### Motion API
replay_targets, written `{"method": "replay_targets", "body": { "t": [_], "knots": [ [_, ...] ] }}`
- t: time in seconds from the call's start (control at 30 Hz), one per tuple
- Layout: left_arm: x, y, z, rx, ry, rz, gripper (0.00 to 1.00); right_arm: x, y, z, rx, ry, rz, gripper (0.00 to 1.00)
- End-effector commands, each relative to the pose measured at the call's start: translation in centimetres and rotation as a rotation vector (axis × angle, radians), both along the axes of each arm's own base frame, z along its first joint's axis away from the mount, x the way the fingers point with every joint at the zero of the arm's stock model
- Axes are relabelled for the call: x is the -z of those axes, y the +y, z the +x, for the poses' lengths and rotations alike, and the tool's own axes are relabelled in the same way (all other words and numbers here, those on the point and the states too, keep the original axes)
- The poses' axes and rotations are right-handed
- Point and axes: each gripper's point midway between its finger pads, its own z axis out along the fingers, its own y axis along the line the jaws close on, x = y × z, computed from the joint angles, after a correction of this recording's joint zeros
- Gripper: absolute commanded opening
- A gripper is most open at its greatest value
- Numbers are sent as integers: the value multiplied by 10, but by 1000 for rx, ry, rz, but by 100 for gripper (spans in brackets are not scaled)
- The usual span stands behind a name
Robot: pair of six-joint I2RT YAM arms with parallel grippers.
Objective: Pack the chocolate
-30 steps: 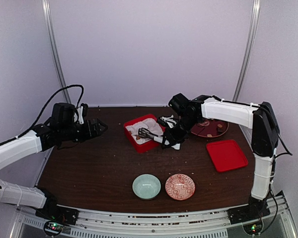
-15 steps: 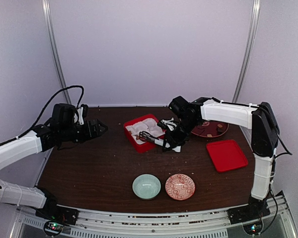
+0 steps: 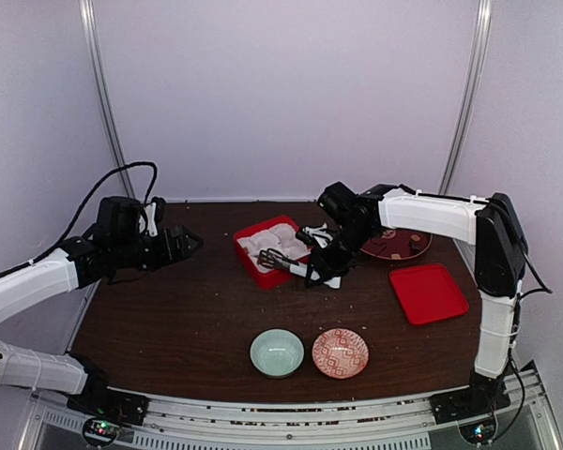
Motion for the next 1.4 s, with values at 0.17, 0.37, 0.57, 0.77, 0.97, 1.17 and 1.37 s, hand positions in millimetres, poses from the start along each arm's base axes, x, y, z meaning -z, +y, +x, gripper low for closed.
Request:
{"method": "replay_targets", "body": {
  "t": [0.17, 0.37, 0.57, 0.77, 0.97, 1.17, 1.37],
  "knots": [
    [-13, 3, 4, -12, -55, -13, 91, -55, -15, 28, 77, -126, 81, 30],
    [-14, 4, 4, -15, -57, -8, 91, -78, -67, 64, 223, -205, 83, 32],
    [-15, 5, 5, -17, -60, -5, 91, -88, -141, 97, 422, -278, 35, 32],
    [-13, 5, 6, -17, -56, 2, 91, -86, -220, 117, 625, -326, -52, 33],
    [-10, 2, 8, -10, -47, 3, 91, -66, -283, 129, 765, -333, -187, 33],
    [-10, 4, 8, -12, -44, 13, 91, -34, -312, 135, 790, -285, -292, 33],
    [-7, 5, 6, -15, -40, 14, 91, -13, -319, 142, 771, -255, -345, 34]
  ]
}}
